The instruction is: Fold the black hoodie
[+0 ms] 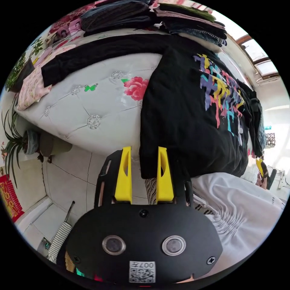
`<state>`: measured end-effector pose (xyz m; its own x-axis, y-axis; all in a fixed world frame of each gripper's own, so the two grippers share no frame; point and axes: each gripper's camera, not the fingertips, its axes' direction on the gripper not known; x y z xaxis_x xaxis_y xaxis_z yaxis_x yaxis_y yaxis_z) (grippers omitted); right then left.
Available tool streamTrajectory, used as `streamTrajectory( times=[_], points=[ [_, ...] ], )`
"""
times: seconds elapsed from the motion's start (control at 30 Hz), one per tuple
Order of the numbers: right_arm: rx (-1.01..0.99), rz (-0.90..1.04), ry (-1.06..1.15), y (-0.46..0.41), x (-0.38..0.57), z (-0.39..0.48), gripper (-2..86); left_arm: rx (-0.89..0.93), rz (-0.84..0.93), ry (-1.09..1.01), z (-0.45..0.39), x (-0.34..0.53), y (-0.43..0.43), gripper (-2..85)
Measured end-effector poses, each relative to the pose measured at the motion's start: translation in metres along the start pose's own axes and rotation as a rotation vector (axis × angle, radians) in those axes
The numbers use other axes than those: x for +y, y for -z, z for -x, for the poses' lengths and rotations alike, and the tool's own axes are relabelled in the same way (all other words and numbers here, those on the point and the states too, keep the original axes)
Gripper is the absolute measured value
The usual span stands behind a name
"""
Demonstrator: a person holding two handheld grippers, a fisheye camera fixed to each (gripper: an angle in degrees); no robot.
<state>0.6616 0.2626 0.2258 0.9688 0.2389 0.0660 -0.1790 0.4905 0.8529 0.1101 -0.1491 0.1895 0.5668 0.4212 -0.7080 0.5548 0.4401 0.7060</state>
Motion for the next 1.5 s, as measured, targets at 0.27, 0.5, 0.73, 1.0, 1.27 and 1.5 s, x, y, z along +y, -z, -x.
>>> streamTrajectory(
  times=[0.27,0.5,0.73,1.0,1.27,1.5],
  points=[
    [0.172,0.381,0.251,-0.114,0.047,0.066,6.4,0.055,0.009,-0.091,0.02,0.0,0.06,0.0],
    [0.25,0.456,0.336,-0.103,0.095,0.061,0.9,0.097,0.024,-0.093,0.071,0.025,0.114,-0.1],
    [0.273,0.716,0.143,-0.189,0.153,0.009,0.5,0.267,0.169,0.231,0.16,0.044,0.062,4.9],
    [0.399,0.449,0.204,-0.117,0.114,0.05,0.0,0.337,-0.265,0.421,0.289,0.005,0.196,9.4],
    [0.465,0.396,0.452,-0.205,0.055,0.173,0.0,0.38,-0.521,0.663,0.421,-0.101,0.256,13.4],
    [0.522,0.55,0.684,-0.289,0.056,0.269,-0.2,0.349,-0.476,0.854,0.478,-0.142,0.247,11.4]
  ],
)
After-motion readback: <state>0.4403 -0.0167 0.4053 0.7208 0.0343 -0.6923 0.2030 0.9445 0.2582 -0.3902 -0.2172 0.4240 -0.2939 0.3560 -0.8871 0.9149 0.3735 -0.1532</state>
